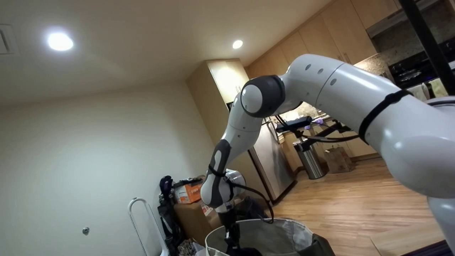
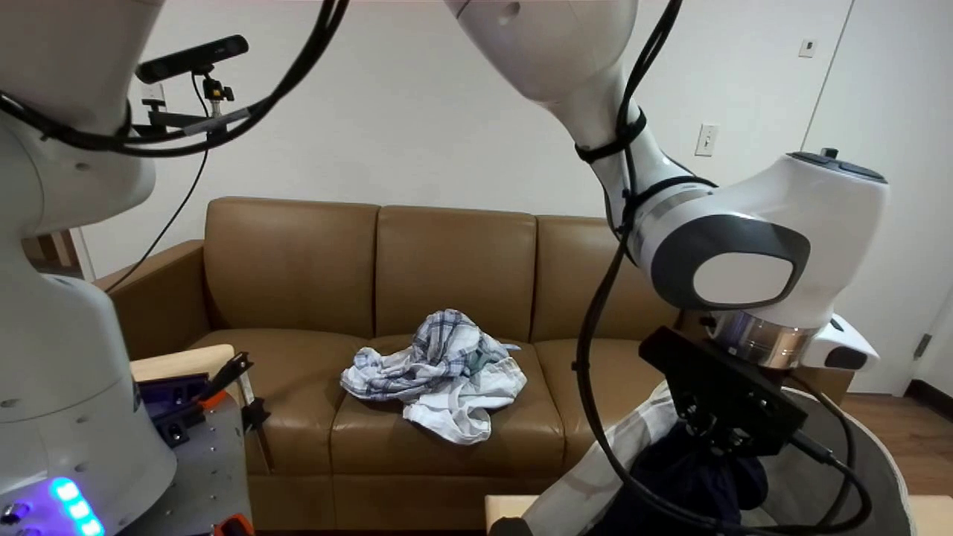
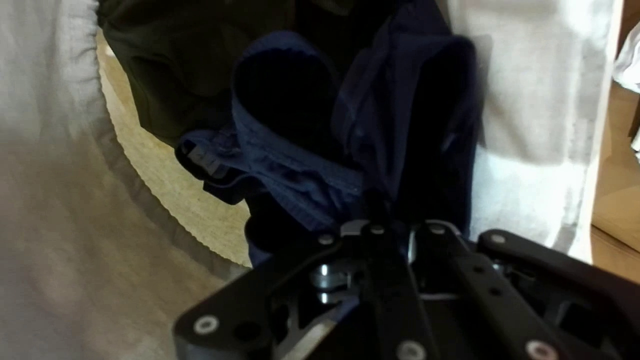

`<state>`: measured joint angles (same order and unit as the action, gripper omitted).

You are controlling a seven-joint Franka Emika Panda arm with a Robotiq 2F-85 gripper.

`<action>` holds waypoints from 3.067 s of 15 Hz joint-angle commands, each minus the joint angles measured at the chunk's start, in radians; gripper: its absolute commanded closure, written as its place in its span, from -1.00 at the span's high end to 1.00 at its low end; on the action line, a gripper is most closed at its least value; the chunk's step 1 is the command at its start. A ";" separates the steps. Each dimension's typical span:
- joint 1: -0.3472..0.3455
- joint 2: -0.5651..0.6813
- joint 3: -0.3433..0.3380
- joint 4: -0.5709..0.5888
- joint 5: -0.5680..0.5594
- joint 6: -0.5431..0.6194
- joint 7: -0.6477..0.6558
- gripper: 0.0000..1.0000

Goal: Take the clothes out of the basket and put them on the couch

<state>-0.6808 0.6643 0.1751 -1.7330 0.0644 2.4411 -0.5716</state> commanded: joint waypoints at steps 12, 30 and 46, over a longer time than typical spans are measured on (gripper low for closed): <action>0.318 -0.316 -0.074 0.093 0.031 -0.026 -0.121 -0.92; 0.735 -0.501 -0.007 0.206 0.112 -0.123 -0.187 -0.84; 0.794 -0.290 0.183 -0.184 0.586 0.019 -0.616 -0.91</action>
<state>0.0994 0.3387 0.3399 -1.8736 0.6519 2.4914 -1.1601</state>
